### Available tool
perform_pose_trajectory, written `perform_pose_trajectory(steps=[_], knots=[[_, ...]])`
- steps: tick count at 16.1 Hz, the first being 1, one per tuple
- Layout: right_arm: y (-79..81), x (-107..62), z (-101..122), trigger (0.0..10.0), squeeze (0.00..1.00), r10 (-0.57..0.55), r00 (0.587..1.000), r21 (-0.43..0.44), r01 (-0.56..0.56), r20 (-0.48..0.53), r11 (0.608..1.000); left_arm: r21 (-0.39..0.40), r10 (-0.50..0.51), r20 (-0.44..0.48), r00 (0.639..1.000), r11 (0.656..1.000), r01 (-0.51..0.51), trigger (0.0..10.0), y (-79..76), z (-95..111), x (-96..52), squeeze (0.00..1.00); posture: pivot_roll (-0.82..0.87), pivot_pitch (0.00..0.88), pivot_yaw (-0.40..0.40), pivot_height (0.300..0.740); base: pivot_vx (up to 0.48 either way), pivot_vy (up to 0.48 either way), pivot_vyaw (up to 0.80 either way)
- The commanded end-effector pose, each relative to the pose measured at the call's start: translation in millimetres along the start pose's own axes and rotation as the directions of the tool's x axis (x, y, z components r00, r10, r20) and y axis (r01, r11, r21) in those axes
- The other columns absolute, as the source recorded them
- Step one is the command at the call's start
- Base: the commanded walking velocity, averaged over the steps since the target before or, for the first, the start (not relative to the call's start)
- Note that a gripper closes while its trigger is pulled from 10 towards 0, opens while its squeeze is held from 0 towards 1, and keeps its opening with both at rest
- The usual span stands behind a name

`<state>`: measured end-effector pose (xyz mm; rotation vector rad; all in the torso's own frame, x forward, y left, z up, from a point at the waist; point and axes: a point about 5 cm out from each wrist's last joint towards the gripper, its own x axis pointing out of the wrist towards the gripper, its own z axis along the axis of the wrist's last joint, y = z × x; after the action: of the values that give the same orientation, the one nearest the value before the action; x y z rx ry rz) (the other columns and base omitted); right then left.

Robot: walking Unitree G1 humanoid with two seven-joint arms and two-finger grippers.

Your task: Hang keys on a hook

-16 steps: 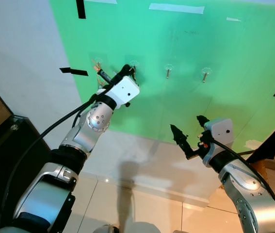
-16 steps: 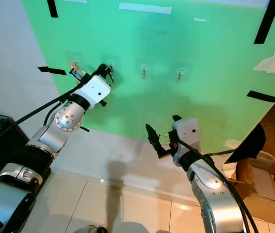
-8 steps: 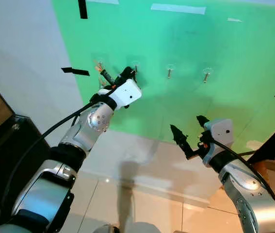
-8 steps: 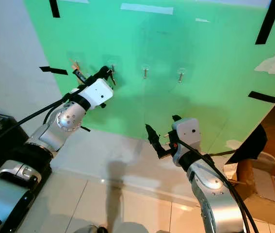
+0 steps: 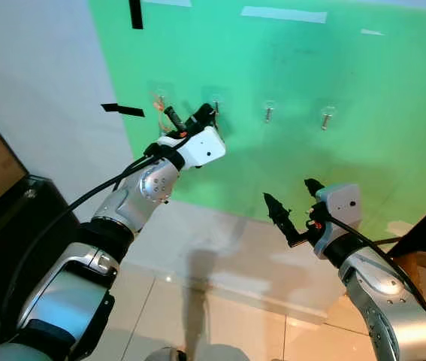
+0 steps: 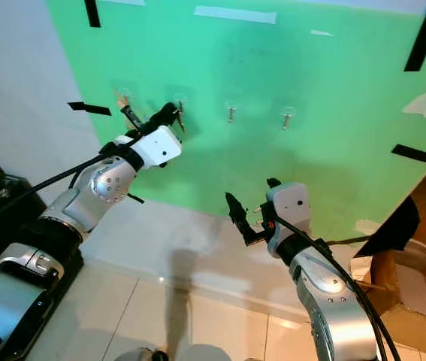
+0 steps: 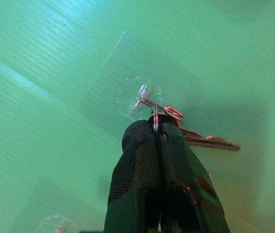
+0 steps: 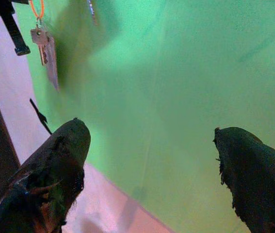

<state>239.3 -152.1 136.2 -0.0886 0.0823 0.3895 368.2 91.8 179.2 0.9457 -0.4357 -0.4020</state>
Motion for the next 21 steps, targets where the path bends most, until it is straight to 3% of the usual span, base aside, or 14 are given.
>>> perform_pose_trajectory(steps=[1, 4, 8, 10, 11, 12, 13, 14, 15, 16, 17, 20, 21], knots=[[1.0, 0.6, 0, 10.0, 0.0, 0.007, 1.0, -0.006, -0.007, 0.0, 1.0, 0.036, -0.122, 0.045, 0.992, 0.992, 0.12, 10.0, -16.8, 8, -1.2, 0.0, -0.24, 0.0, 0.059, 0.74, 0.0, 0.0, 0.0], [2.1, 0.2, -2, 10.0, 0.0, 0.007, 1.0, -0.01, -0.007, -0.006, 1.0, 0.051, -0.172, 0.006, 0.985, 0.984, 0.172, 10.0, -25.3, -2, -12.6, 0.0, -0.24, 0.0, 0.056, 0.74, 0.0, 0.0, 0.0], [2.0, 1.4, -2, 10.0, 0.0, 0.01, 1.0, -0.017, -0.01, -0.01, 1.0, 0.051, -0.171, -0.012, 0.985, 0.984, 0.171, 10.0, -23.5, -7, -16.8, 0.0, -0.23, 0.0, 0.051, 0.74, 0.0, 0.0, 0.0], [2.1, 1.9, -2, 10.0, 0.0, 0.013, 1.0, -0.017, -0.014, -0.009, 1.0, -0.004, -0.127, -0.014, 0.992, 0.992, 0.127, 10.0, -19.1, -8, -17.4, 0.0, -0.23, 0.0, 0.051, 0.74, 0.0, 0.0, 0.0], [1.9, 1.8, -2, 10.0, 0.0, 0.013, 1.0, -0.017, -0.014, -0.008, 1.0, -0.086, -0.083, -0.009, 0.996, 0.993, 0.082, 10.0, -15.5, -8, -18.5, 0.0, -0.23, 0.0, 0.053, 0.74, 0.0, 0.0, 0.0], [1.7, 1.5, -2, 10.0, 0.0, 0.013, 1.0, -0.016, -0.013, -0.006, 1.0, -0.254, -0.035, 0.003, 0.999, 0.967, 0.035, 10.0, -11.9, -6, -20.9, 0.0, -0.23, 0.0, 0.053, 0.74, 0.0, 0.0, 0.0], [1.3, 1.1, -1, 10.0, 0.0, 0.013, 1.0, -0.017, -0.013, -0.005, 1.0, -0.47, -0.038, 0.05, 0.998, 0.881, 0.057, 10.0, -11.6, -2, -25.3, 0.0, -0.23, 0.0, 0.051, 0.74, 0.0, 0.0, 0.0], [1.3, 1.1, -1, 10.0, 0.0, 0.013, 1.0, -0.017, -0.013, -0.004, 1.0, -0.563, -0.044, 0.077, 0.996, 0.822, 0.081, 10.0, -10.5, 1, -27.0, 0.0, -0.23, 0.0, 0.05, 0.74, 0.0, 0.0, 0.0], [1.2, 1.1, -1, 10.0, 0.0, 0.013, 1.0, -0.017, -0.013, -0.003, 1.0, -0.682, -0.05, 0.132, 0.99, 0.721, 0.127, 10.0, -6.5, 5, -29.4, 0.0, -0.23, 0.0, 0.049, 0.74, 0.0, 0.0, 0.0], [1.2, 1.3, -1, 10.0, 0.0, 0.015, 1.0, -0.016, -0.015, -0.001, 1.0, -0.784, -0.052, 0.196, 0.979, 0.592, 0.188, 10.0, 1.9, 9, -31.4, 0.0, -0.22, 0.0, 0.047, 0.74, 0.0, 0.0, 0.0], [1.6, 2.0, -2, 10.0, 0.0, 0.017, 1.0, -0.015, -0.017, 0.0, 1.0, -0.853, -0.087, 0.301, 0.95, 0.421, 0.309, 10.0, 9.6, 13, -36.5, 0.0, -0.22, 0.0, 0.046, 0.74, 0.0, 0.0, 0.0], [2.5, 3.0, -1, 10.0, 0.0, 0.021, 1.0, -0.014, -0.021, 0.004, 1.0, -0.872, -0.137, 0.407, 0.903, 0.238, 0.429, 10.0, 18.9, 12, -47.1, 0.0, -0.22, 0.0, 0.046, 0.74, 0.0, 0.0, 0.0], [2.2, 3.1, -1, 10.0, 0.0, 0.021, 1.0, -0.014, -0.021, 0.006, 1.0, -0.902, -0.163, 0.368, 0.916, 0.175, 0.394, 10.0, 23.3, 1, -48.1, 0.0, -0.22, 0.0, 0.048, 0.74, 0.0, 0.0, 0.0]])
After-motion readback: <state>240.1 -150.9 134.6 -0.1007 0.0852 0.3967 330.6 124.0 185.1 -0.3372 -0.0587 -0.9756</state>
